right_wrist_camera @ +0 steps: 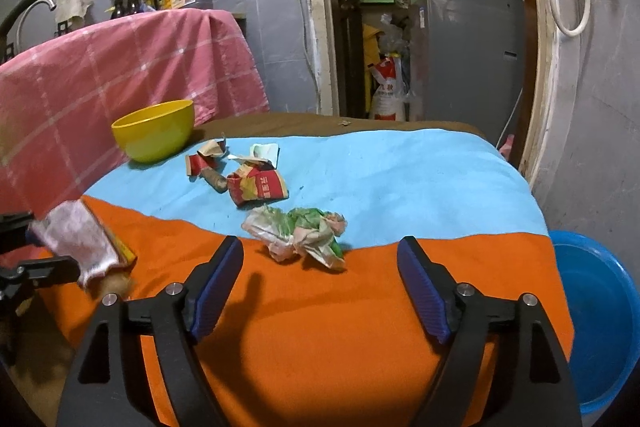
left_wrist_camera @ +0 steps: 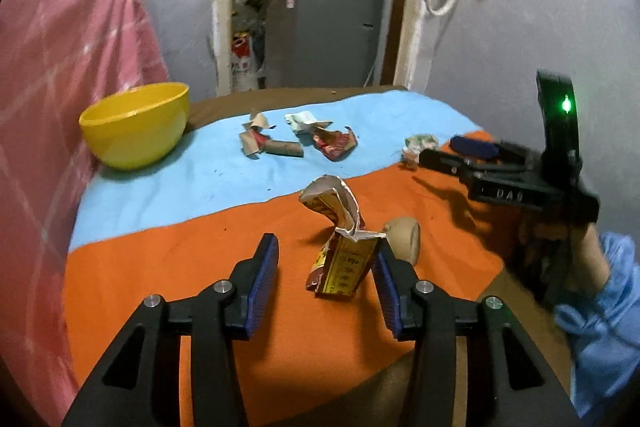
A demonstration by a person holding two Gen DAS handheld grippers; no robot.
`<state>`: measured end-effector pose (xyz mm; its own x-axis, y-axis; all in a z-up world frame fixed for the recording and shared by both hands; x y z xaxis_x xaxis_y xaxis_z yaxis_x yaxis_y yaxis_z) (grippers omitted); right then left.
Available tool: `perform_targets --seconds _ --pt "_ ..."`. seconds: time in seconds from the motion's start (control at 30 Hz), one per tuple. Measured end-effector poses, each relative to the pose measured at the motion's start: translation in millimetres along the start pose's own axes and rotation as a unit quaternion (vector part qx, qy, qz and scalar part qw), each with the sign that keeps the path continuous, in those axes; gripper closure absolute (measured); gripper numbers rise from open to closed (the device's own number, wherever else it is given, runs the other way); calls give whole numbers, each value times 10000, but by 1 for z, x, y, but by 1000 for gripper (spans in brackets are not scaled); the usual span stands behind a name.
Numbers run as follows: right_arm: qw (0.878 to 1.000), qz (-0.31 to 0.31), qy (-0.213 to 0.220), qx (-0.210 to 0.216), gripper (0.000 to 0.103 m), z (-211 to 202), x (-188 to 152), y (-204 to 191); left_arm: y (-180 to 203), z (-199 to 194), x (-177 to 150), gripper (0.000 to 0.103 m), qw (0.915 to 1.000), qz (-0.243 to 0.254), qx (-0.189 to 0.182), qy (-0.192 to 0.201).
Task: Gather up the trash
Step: 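Lift the crumpled paper with the right tool while the left tool lifts the yellow wrapper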
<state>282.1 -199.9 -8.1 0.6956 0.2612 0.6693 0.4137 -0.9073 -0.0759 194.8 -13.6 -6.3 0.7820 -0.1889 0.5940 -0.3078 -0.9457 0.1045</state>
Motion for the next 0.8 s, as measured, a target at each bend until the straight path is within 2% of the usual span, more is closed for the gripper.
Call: perform_targets --seconds 0.2,0.27,0.33,0.4,0.5,0.57,0.67,0.8 --pt "9999 -27 -134 47 24 11 9 -7 -6 3 2 62 9994 -261 -118 -187" --pt "9998 -18 -186 47 24 15 12 -9 -4 6 3 68 9991 -274 -77 -298" --pt "9996 37 -272 65 24 19 15 -9 -6 10 5 78 9988 -317 -161 -341" --pt "9993 86 -339 99 24 22 17 -9 -8 11 7 78 9982 -427 -211 -352" --pt "9991 51 -396 159 36 24 16 -10 -10 11 10 80 9976 -525 -273 -351" --pt "9986 13 -454 257 59 25 13 -11 -11 10 12 80 9975 -600 -223 -311" --pt "9983 -21 -473 354 69 24 9 -10 -10 8 17 83 9974 -671 -113 -221" --pt "9988 -57 -297 398 75 14 5 -9 -2 1 28 83 9985 -550 44 39"
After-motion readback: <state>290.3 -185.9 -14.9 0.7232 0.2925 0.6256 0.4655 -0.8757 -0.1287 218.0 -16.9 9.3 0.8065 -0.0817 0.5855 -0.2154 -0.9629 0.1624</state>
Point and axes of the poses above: each gripper's, at about its wrist camera, not at the fingertips, and z roughly the way its jaws point, y to its right, x to its top, the point moved 3 cm from there along z, roughly the way its jaws point, and after that the axes turned 15 degrees about -y, right-handed, at the moved point
